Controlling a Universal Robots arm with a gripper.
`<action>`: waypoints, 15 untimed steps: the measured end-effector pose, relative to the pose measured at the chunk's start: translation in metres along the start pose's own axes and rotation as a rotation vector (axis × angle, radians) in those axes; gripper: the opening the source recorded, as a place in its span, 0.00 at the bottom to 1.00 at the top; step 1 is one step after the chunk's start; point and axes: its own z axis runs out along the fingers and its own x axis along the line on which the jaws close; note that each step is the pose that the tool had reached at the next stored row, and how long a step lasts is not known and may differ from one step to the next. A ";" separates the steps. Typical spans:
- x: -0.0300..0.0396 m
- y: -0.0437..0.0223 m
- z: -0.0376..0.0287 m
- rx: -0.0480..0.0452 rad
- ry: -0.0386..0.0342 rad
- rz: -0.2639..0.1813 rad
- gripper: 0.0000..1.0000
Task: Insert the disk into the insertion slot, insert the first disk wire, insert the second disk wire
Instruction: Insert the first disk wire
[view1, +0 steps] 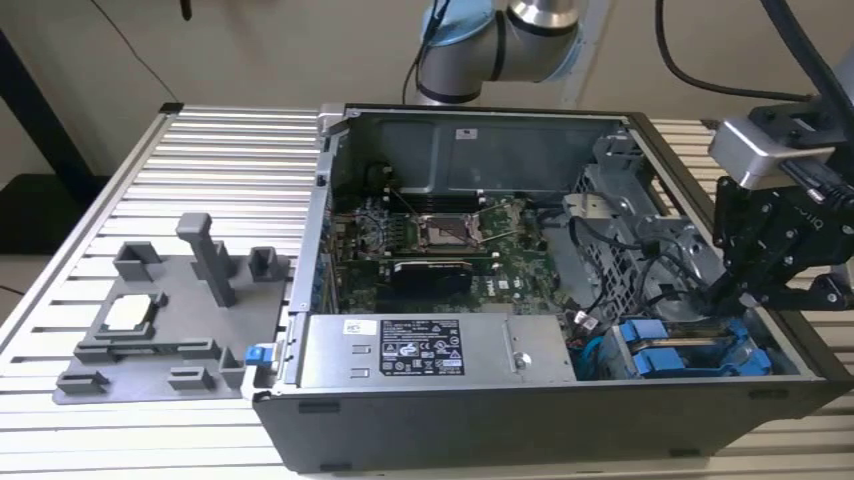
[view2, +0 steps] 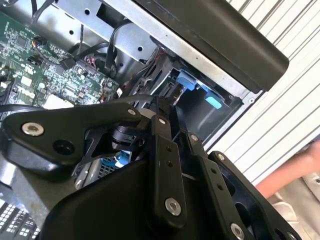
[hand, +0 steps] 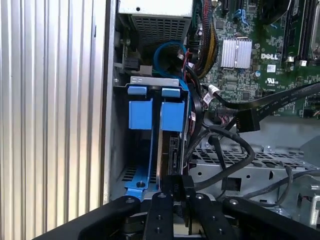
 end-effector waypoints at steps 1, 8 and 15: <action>0.0000 -0.0001 0.0009 -0.0003 0.0001 0.000 0.19; 0.0001 -0.0011 0.0072 -0.0003 -0.0009 0.000 0.19; 0.0001 -0.0027 0.0113 -0.0033 -0.0011 -0.004 0.19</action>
